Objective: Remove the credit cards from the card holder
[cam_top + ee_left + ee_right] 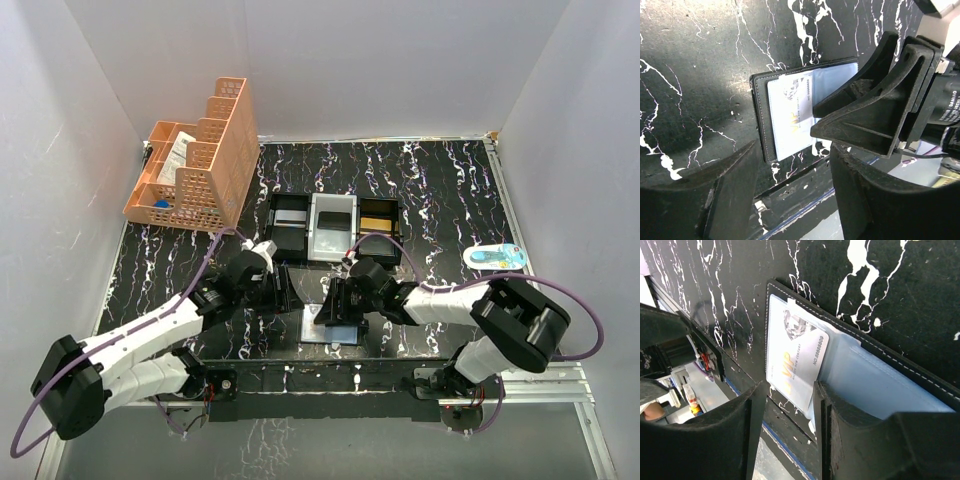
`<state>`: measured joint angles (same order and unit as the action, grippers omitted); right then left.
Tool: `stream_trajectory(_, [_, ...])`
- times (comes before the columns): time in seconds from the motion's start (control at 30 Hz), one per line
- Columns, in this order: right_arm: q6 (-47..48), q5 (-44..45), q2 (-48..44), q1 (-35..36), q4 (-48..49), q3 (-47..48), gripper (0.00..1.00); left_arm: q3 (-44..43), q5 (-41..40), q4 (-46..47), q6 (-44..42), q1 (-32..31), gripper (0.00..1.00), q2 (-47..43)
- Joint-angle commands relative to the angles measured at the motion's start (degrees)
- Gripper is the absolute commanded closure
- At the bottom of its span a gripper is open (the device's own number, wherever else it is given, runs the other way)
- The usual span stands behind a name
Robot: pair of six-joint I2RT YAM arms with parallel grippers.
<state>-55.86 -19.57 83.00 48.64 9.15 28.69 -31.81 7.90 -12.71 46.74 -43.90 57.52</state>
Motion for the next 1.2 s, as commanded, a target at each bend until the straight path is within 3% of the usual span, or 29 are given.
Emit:
stream_trajectory(0.0, [-0.1,1.9,0.9,0.0,1.1,1.4,0.59,-1.2,-3.1,1.7,1.5,-2.0,0.47,2.3])
stream_trajectory(0.47, [-3.6,4.6,-0.1,0.0,4.3,-2.7,0.64,-4.5,-4.7,4.7,0.8,-7.9,0.73,15.0])
stream_trajectory(0.7, [-4.2,4.8,-2.1,0.0,4.7,-3.2,0.65,-5.0,-6.5,4.6,1.5,-9.1,0.8,19.1])
stream_trajectory(0.83, [-4.2,5.2,-2.6,0.0,3.5,-2.6,0.65,-5.5,-7.9,3.2,1.9,-9.7,0.83,21.7])
stream_trajectory(1.1, [-3.5,8.7,-3.5,0.0,-1.7,-1.2,0.66,-6.4,-9.5,-0.8,1.7,-11.1,0.99,26.4])
stream_trajectory(1.17, [-3.4,10.1,-3.4,0.0,-3.6,-0.6,0.71,-6.1,-9.7,-1.0,1.9,-11.3,1.0,26.6])
